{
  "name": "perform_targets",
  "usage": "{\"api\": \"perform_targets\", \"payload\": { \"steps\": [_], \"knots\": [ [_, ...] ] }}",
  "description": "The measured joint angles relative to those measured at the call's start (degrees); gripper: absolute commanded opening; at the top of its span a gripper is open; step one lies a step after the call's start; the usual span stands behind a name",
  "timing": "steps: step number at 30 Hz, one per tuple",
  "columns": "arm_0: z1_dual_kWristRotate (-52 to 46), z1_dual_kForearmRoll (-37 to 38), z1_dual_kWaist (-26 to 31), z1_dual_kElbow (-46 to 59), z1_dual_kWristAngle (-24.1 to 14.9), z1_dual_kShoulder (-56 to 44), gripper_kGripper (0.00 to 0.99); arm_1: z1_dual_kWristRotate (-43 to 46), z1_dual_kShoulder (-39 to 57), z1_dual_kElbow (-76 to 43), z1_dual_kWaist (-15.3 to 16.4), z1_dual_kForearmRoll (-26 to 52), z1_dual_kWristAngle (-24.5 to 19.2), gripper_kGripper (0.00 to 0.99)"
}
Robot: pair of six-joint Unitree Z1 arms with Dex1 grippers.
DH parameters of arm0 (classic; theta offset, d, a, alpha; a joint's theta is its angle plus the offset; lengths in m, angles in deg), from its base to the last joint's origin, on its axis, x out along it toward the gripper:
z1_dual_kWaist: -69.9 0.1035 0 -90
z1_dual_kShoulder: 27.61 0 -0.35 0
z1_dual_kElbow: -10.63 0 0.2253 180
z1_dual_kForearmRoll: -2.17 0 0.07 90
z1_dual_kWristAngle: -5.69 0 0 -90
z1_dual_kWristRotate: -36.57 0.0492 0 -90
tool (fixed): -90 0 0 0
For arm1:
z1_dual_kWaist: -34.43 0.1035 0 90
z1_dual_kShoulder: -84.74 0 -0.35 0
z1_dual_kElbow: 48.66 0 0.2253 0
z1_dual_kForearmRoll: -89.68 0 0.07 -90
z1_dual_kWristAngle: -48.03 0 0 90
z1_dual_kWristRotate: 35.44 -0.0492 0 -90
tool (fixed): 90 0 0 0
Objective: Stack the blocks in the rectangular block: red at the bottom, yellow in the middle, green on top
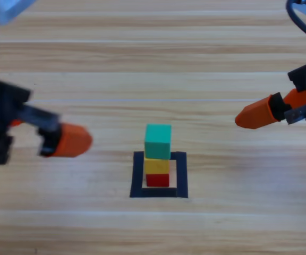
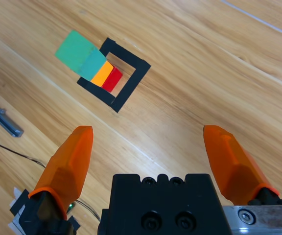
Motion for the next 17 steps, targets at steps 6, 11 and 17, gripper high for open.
{"api": "perform_targets", "payload": {
  "steps": [6,11,17],
  "knots": [
    [2.56,4.24,-0.56,6.32,-0.04,-8.93,0.99,0.0,-0.02,0.12,-0.01,0.0,0.0,0.989],
    [3.37,4.81,-0.55,7.63,-0.04,-10.03,0.99,0.0,-0.04,0.14,-0.01,0.0,0.0,0.989],
    [3.37,4.84,-0.56,7.88,-0.04,-10.3,0.99,0.0,-0.04,0.14,-0.01,0.0,0.0,0.989]
  ]
}}
